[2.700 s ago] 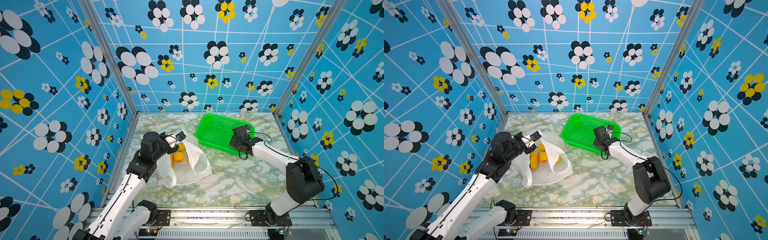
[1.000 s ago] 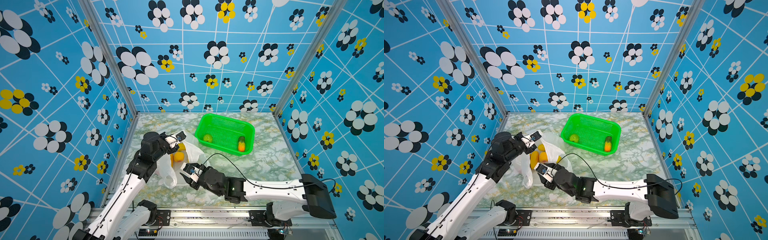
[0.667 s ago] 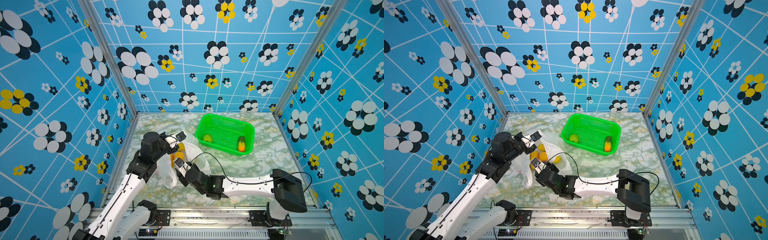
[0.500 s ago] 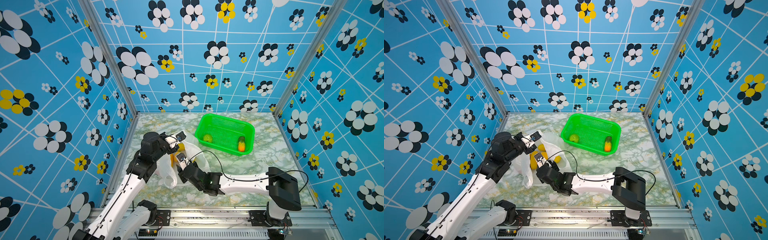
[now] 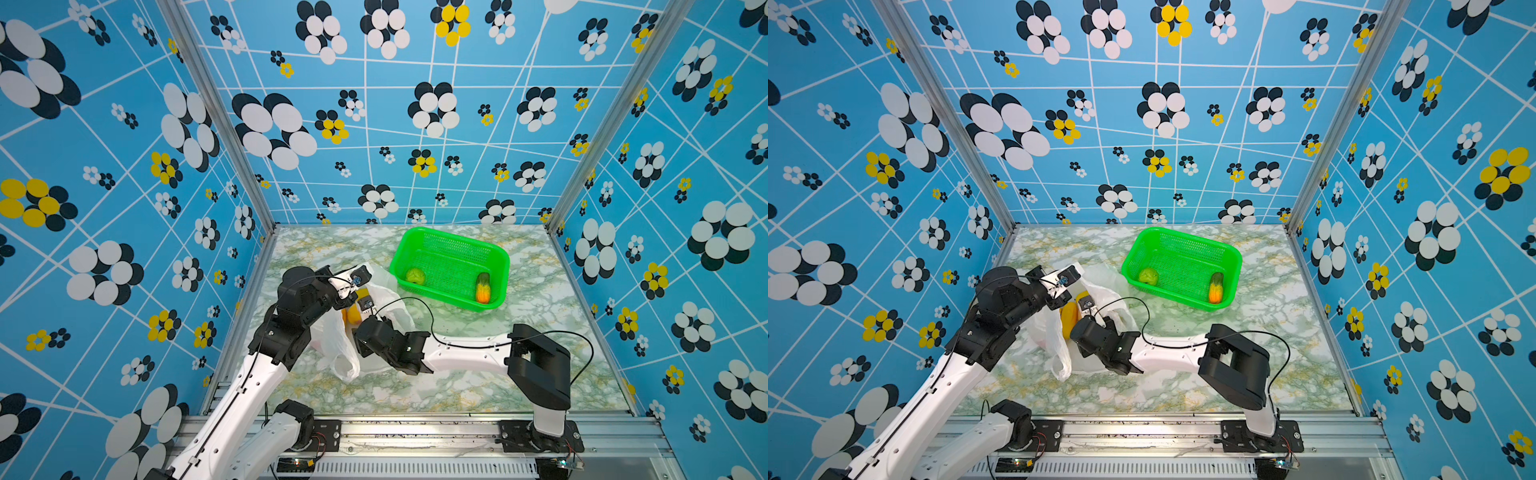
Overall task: Untie the knot of the plastic bag and take out the fruit
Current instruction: 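Move the open right gripper back into the bag above the fruit, then close the right gripper on the orange-yellow fruit inside the bag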
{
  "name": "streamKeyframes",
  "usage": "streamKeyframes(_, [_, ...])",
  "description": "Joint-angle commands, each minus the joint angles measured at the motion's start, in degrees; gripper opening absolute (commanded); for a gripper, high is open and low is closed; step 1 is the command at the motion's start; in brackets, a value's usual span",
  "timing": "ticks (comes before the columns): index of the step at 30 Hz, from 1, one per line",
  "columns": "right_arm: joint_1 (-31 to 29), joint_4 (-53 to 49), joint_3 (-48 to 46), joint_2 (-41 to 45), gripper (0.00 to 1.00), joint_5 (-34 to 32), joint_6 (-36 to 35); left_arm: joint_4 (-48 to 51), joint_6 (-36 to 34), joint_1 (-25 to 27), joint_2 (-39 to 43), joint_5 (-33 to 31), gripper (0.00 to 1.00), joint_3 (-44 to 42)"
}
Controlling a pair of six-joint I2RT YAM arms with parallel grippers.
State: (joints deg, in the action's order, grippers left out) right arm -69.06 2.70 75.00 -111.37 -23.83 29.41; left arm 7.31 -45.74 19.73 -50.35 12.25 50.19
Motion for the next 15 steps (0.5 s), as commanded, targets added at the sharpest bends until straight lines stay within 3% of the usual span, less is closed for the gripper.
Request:
streamKeyframes(1, [3.04,-6.18,3.19,-3.13,0.65,6.24,4.53,-1.06,-0.8,0.68,1.14,2.0,0.0,-0.64])
streamKeyframes(5, [4.99,-11.52,9.63,-8.05,0.74,7.28,2.41,-0.99,-0.94,0.68,1.22,2.41,0.0,-0.62])
streamKeyframes(8, [5.41,-16.25,16.12,-12.33,0.79,4.0,-1.44,-0.64,-1.15,0.75,1.39,2.7,0.0,-0.63])
streamKeyframes(12, [6.1,-22.59,27.13,-19.61,0.82,-1.2,-5.94,-0.54,-1.9,1.19,1.67,2.78,0.0,-0.94])
streamKeyframes(15, [7.33,-28.4,33.63,-24.58,0.81,-1.53,-6.95,-0.63,-2.13,1.24,1.51,3.22,0.0,-1.0])
